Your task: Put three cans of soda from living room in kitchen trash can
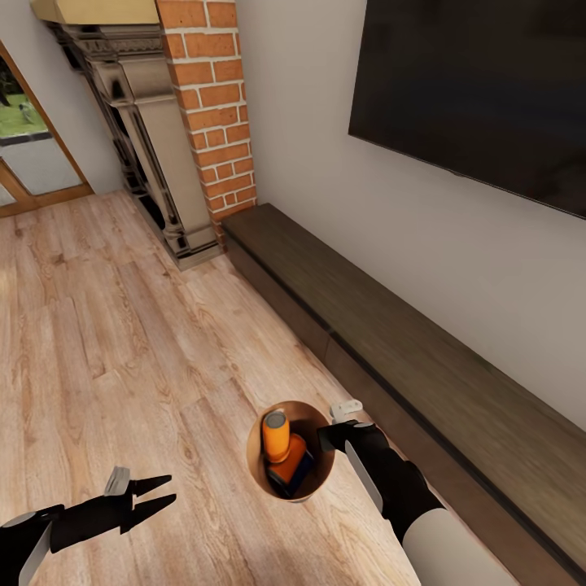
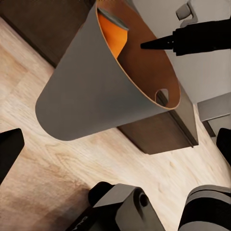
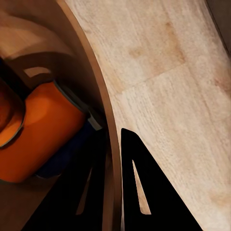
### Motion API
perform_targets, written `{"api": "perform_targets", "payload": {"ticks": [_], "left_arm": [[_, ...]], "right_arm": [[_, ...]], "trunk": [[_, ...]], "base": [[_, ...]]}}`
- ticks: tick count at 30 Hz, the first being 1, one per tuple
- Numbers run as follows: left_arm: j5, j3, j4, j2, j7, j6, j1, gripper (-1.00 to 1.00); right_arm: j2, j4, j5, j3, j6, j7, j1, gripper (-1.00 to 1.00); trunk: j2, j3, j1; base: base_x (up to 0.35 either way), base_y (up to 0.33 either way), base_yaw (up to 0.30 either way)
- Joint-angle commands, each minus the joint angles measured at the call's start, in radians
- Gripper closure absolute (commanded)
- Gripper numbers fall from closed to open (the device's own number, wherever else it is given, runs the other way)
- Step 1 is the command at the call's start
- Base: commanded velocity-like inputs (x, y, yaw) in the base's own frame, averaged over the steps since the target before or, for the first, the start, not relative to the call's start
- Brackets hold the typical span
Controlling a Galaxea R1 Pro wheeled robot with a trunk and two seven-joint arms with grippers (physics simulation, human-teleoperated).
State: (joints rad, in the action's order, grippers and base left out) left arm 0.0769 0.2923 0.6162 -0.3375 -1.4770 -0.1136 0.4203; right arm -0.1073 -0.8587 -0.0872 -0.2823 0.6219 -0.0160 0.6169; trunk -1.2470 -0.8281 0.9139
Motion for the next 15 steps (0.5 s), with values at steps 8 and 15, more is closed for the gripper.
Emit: {"api": "perform_targets", "payload": {"ticks": [8, 15], "left_arm": [[0.000, 0.001, 0.000, 0.000, 0.001, 0.000, 0.000, -1.00], [0.000, 0.001, 0.002, 0.000, 0.000, -0.001, 0.000, -1.00]], "right_arm": [[-0.001, 0.000, -0.015, 0.000, -0.001, 0.007, 0.000, 1.00], [-0.002, -0.001, -0.016, -0.001, -0.001, 0.009, 0.000, 1.00]], "trunk": [[-0.056, -0.025, 0.031], [-0.105, -0.047, 0.057]], "base": [[0.000, 0.000, 0.000], [0.000, 0.000, 0.000]]}}
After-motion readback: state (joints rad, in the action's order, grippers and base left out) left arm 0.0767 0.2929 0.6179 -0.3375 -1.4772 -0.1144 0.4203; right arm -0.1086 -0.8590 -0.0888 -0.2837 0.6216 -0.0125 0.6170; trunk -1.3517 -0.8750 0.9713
